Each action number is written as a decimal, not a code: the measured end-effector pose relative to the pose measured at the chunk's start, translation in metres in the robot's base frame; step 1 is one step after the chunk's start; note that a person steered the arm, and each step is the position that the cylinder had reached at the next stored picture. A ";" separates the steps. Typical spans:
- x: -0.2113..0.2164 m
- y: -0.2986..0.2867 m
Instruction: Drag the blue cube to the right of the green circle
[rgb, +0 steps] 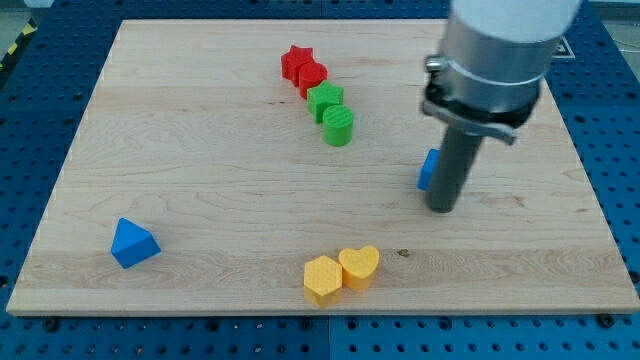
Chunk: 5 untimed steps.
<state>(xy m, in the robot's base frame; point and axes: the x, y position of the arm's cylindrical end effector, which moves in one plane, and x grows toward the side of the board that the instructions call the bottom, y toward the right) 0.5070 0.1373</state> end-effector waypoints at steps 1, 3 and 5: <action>-0.040 0.001; -0.021 0.027; -0.055 0.081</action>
<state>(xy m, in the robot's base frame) 0.4520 0.2180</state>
